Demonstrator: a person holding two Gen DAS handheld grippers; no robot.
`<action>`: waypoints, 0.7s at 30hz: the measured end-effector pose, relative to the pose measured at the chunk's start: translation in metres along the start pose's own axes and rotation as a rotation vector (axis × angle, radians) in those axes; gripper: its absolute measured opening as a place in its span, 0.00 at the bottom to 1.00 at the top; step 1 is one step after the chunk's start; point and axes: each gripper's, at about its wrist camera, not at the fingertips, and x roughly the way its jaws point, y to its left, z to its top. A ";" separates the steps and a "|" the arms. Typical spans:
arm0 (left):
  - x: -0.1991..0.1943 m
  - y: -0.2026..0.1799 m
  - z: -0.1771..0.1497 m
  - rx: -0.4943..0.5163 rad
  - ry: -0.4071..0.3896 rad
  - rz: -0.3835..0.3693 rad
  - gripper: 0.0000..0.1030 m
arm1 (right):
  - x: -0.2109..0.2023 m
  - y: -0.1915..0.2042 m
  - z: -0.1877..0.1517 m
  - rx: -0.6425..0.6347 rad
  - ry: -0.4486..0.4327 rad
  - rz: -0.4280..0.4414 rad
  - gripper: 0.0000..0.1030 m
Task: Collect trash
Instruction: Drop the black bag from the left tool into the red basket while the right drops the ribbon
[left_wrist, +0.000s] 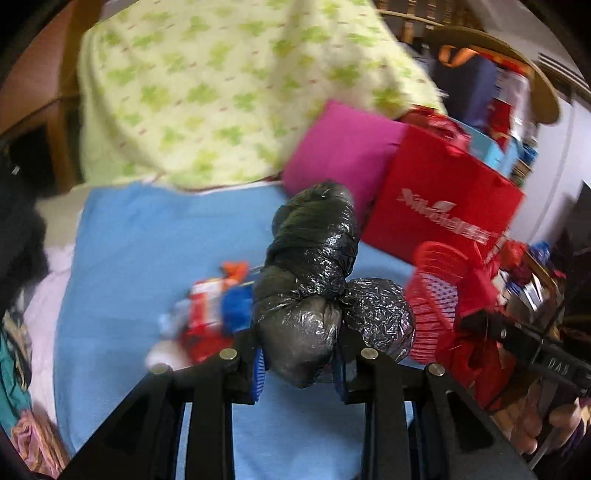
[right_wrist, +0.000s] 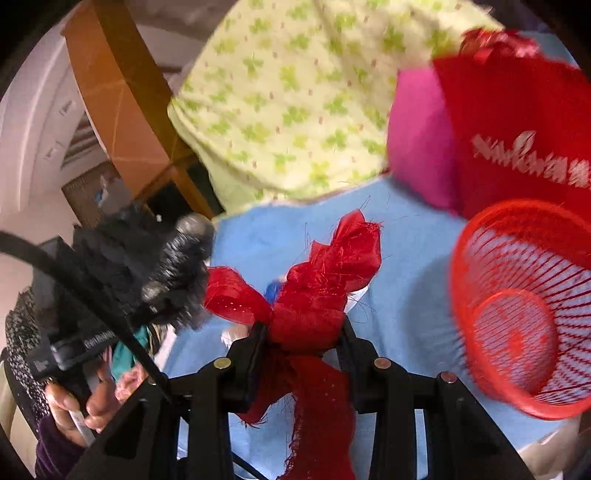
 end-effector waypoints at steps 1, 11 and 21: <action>-0.001 -0.011 0.004 0.015 0.000 -0.017 0.30 | -0.016 -0.006 0.004 0.010 -0.028 -0.006 0.37; 0.049 -0.141 0.022 0.104 0.058 -0.147 0.30 | -0.109 -0.098 0.027 0.158 -0.188 -0.153 0.40; 0.113 -0.191 0.010 0.135 0.147 -0.097 0.60 | -0.120 -0.192 0.037 0.338 -0.202 -0.208 0.64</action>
